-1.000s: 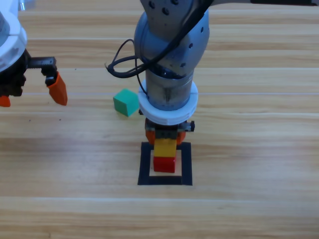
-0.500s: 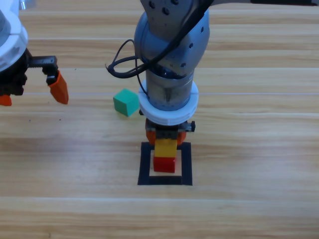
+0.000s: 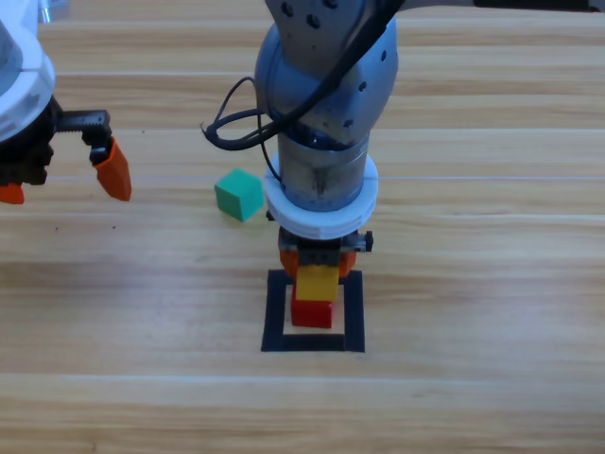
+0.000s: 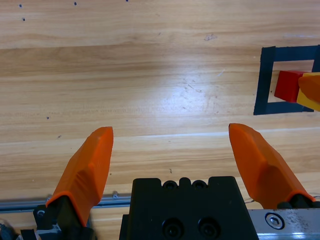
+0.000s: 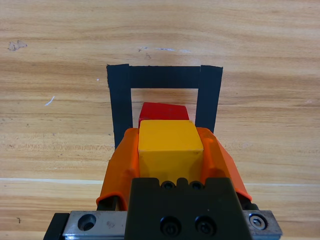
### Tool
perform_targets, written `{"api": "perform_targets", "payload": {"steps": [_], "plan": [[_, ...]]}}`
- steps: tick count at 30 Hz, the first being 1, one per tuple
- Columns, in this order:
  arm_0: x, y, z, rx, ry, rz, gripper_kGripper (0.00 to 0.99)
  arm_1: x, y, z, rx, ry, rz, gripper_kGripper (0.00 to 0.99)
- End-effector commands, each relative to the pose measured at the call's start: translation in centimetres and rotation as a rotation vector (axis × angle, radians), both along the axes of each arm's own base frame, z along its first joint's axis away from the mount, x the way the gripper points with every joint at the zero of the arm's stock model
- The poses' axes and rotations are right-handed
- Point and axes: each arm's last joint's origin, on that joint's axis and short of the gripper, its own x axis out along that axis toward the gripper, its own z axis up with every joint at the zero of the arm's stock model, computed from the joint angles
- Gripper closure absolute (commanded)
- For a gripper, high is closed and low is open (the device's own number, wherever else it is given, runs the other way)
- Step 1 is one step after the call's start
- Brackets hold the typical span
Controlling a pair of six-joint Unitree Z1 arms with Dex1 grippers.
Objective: Stack the blocks in the rectangular block: red at the bottom, yellow in the middle, green on top
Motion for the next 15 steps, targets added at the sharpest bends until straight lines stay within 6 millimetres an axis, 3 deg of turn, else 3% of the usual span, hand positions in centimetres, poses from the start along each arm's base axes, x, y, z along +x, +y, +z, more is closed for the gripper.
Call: {"api": "perform_targets", "payload": {"steps": [1,15], "plan": [[0.4,0.32,-1.05,0.014,0.027,0.007,0.0,-0.85,1.42,-3.69,-0.069,0.027,0.03,0.99],[0.4,0.33,-1.18,0.016,0.027,0.008,0.001,-0.79,1.58,-4.47,-0.076,0.04,0.031,0.99]]}}
